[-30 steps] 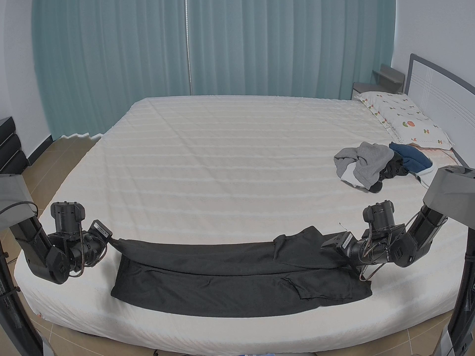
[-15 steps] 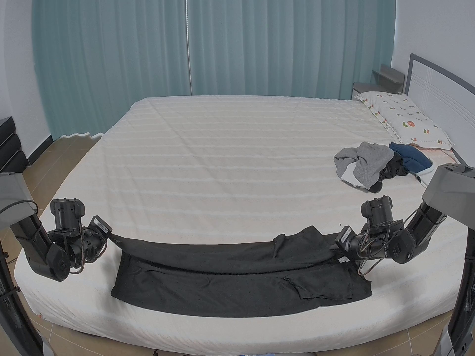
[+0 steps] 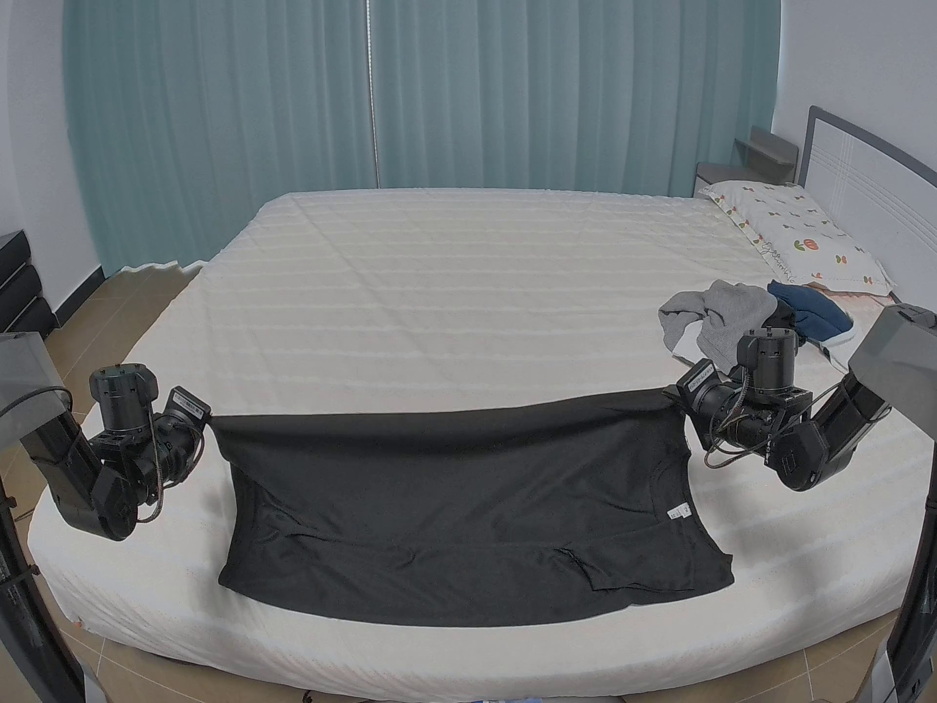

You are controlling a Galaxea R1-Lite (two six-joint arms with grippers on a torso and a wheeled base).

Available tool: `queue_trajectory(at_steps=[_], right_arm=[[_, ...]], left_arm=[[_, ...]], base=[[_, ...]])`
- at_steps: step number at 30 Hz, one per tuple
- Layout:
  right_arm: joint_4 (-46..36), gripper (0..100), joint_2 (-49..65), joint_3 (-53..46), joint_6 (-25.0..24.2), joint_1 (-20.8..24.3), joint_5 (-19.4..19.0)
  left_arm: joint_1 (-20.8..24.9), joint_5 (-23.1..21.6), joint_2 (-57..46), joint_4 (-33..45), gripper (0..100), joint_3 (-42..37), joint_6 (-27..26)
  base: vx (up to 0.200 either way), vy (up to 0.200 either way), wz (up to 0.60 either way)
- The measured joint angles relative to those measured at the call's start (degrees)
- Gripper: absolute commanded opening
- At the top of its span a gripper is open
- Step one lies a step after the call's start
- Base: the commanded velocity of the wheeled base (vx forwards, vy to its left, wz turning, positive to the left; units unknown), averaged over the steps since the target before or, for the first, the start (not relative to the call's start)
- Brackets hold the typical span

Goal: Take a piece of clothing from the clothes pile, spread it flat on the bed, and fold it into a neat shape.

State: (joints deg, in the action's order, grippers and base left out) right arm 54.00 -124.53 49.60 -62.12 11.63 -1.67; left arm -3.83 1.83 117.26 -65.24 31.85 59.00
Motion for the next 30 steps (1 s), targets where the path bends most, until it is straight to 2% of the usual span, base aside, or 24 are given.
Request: queue_trajectory(at_steps=[15,23,30], right_arm=[[1.34,0,-1.35,-2.47,0.38,0.22,-0.33],[8.97,0,-2.9,-0.95,0.24,-0.04,-0.13],[9.57,0,-4.22,-2.26,1.15,0.11,-0.18]], left_arm=[[-0.71,0.27,3.11,-0.9,0,-0.16,0.34],[-0.63,0.33,3.77,-1.45,0,0.98,0.63],[-0.5,0.3,4.84,-4.28,0,0.22,0.44]], base=[[0.0,0.0,0.0],[0.0,0.0,0.0],[0.0,0.0,0.0]])
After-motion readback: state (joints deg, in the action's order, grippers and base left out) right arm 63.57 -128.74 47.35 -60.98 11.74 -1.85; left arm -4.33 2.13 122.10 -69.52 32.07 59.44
